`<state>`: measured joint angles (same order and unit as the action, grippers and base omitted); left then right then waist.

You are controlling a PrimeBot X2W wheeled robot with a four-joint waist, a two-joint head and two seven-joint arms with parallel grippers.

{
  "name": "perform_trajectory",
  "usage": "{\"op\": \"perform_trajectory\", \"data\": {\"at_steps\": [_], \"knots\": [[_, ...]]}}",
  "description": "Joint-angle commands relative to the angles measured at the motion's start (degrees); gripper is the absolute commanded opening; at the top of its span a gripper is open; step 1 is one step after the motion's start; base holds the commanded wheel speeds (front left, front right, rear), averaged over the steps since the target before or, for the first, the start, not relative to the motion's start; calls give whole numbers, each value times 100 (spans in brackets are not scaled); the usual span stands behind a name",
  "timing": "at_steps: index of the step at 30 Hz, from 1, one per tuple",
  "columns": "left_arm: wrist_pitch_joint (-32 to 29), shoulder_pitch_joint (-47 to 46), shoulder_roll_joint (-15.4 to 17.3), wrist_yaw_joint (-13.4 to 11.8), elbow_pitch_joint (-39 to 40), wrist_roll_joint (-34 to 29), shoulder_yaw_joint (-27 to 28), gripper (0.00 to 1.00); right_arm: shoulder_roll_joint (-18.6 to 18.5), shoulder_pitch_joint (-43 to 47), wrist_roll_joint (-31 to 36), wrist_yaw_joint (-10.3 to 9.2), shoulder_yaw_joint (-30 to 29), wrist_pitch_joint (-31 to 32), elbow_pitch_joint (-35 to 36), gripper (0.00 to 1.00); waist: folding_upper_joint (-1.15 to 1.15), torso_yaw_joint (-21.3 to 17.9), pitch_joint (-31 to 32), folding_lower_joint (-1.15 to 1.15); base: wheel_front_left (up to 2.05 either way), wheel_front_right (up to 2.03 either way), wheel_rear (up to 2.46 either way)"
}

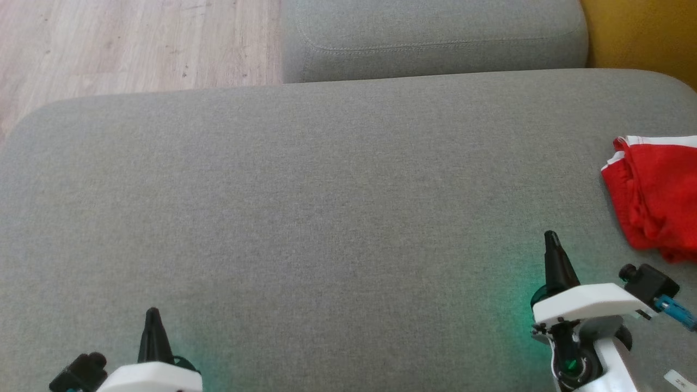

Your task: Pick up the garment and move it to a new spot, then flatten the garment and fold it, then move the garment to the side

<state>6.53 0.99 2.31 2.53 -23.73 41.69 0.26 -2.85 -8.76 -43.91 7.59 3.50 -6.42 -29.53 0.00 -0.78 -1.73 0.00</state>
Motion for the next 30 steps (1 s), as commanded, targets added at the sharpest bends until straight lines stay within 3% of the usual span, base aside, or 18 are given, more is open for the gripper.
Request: {"op": "perform_trajectory", "data": {"at_steps": [1,30], "knots": [[-35,-300,29,37,208,174,152,0,-10,-106,-176,-4,-1,47,251,0,0,2,3,0,0,0,0],[-526,-462,39,215,502,2060,336,0,-7,35,-1976,-6,-389,529,754,0,0,31,62,0,0,0,0]]}}
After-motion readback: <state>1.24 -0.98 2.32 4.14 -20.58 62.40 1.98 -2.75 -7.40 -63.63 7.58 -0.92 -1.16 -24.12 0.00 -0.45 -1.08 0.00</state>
